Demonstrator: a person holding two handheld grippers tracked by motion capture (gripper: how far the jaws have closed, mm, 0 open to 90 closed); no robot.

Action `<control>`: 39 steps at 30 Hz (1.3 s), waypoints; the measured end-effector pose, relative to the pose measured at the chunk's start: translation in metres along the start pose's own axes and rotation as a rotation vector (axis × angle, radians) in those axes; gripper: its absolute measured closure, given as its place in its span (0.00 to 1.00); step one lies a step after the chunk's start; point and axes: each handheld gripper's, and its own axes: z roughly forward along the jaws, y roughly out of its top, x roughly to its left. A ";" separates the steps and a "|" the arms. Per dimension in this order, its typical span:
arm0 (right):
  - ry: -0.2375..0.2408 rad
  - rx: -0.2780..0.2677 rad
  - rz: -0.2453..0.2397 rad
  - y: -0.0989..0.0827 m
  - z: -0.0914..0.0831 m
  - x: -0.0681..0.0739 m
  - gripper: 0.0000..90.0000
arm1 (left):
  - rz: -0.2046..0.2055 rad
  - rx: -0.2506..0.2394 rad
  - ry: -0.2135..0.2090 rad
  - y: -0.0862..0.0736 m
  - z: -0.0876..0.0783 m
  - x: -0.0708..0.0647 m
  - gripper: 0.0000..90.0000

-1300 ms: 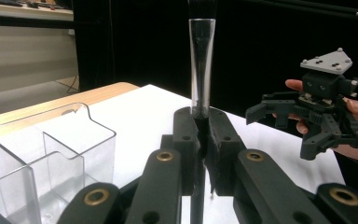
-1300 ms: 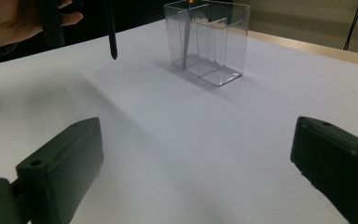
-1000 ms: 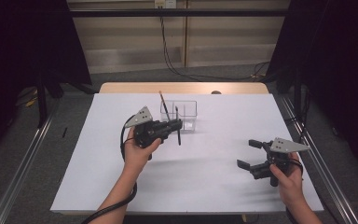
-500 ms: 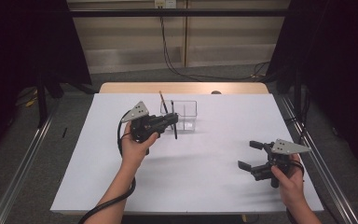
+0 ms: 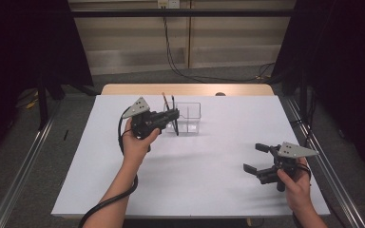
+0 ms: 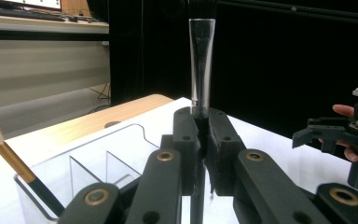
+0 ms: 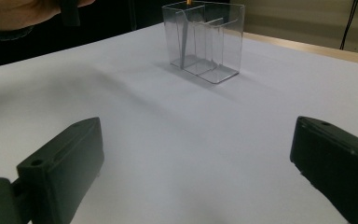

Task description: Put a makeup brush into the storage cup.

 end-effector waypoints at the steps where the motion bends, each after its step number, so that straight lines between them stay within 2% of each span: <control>1: -0.001 0.000 0.000 0.000 0.000 0.000 0.02 | 0.004 0.000 0.004 0.001 0.000 0.001 0.93; 9: 0.000 -0.003 -0.004 0.000 -0.001 0.000 0.03 | 0.008 -0.001 0.040 0.007 0.000 0.008 0.93; 23: 0.004 -0.009 -0.004 0.000 -0.002 0.000 0.03 | 0.012 -0.007 0.079 0.015 0.002 0.017 0.93; 39: 0.008 -0.005 -0.009 -0.001 -0.002 0.000 0.03 | 0.023 -0.021 0.108 0.029 0.003 0.023 0.93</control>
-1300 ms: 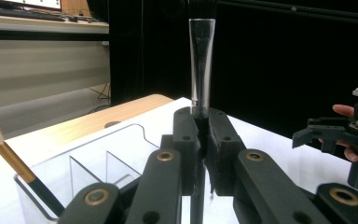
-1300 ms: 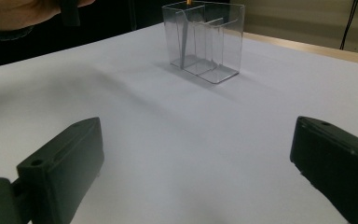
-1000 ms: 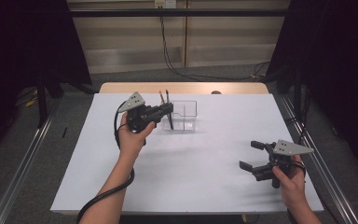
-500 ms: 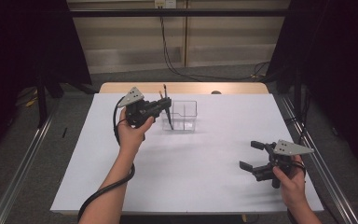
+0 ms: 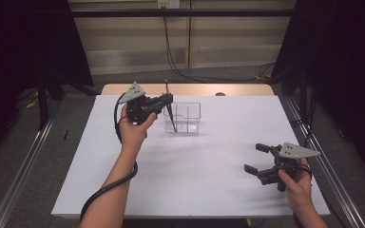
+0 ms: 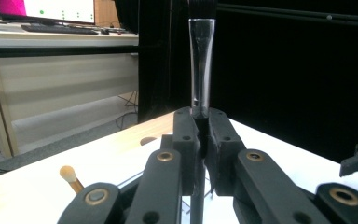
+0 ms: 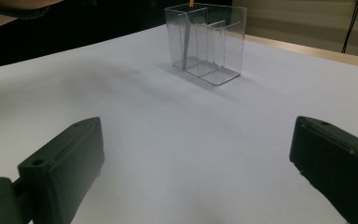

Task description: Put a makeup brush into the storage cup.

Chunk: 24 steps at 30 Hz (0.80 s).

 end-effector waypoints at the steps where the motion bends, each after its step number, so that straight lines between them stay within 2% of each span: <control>1: 0.000 0.000 0.000 0.000 0.000 0.000 0.03 | -0.003 -0.001 0.003 0.001 0.000 0.000 0.93; 24: 0.006 0.000 -0.006 0.000 0.000 0.000 0.03 | 0.013 0.002 0.024 0.016 0.009 0.004 0.93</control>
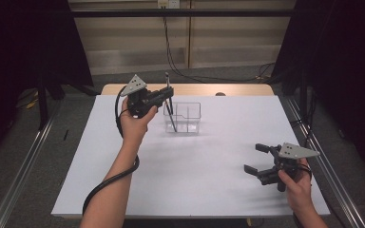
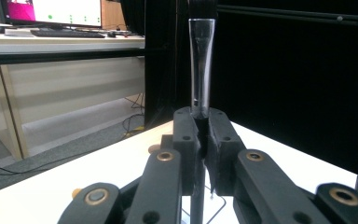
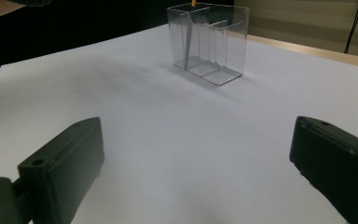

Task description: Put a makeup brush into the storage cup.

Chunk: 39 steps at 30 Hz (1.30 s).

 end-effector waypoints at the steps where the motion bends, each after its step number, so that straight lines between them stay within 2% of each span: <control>1: -0.001 -0.001 0.001 0.000 0.000 0.000 0.03 | 0.000 0.002 0.001 0.001 0.000 0.000 0.93; 26: -0.001 -0.003 -0.005 0.000 -0.001 0.001 0.03 | -0.002 0.003 0.038 0.010 0.011 0.008 0.93; 39: 0.001 -0.004 -0.006 -0.001 -0.002 0.001 0.03 | 0.009 0.001 0.090 0.012 0.014 0.015 0.93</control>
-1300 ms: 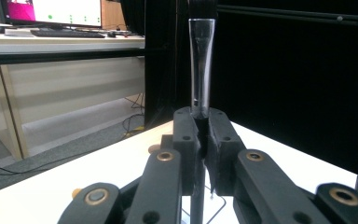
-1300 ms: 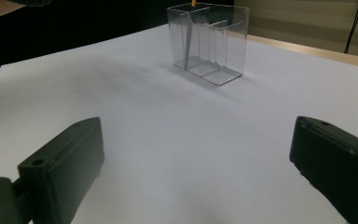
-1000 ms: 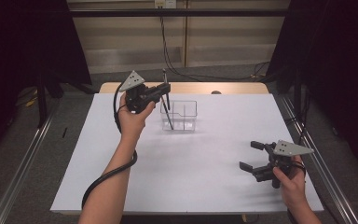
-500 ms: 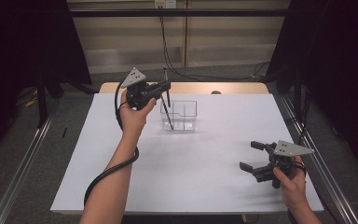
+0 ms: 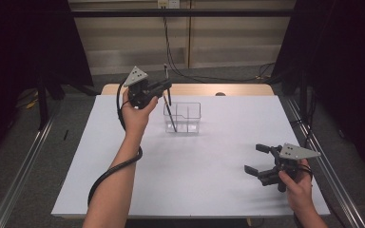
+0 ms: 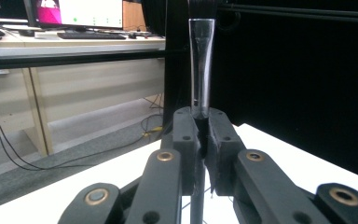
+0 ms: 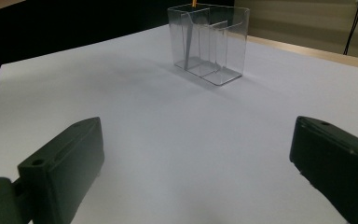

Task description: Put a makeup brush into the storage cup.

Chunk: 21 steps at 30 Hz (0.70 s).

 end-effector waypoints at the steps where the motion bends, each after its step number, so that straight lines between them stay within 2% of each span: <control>1: 0.001 0.000 -0.001 0.000 0.000 0.000 0.03 | 0.004 0.004 0.009 0.000 0.000 0.001 0.93; 10: 0.001 0.001 -0.002 0.000 0.000 0.000 0.03 | 0.005 0.009 0.045 -0.007 0.001 0.004 0.93; 21: 0.003 0.000 -0.004 0.000 0.000 0.000 0.03 | 0.000 0.009 0.052 -0.011 0.003 0.005 0.93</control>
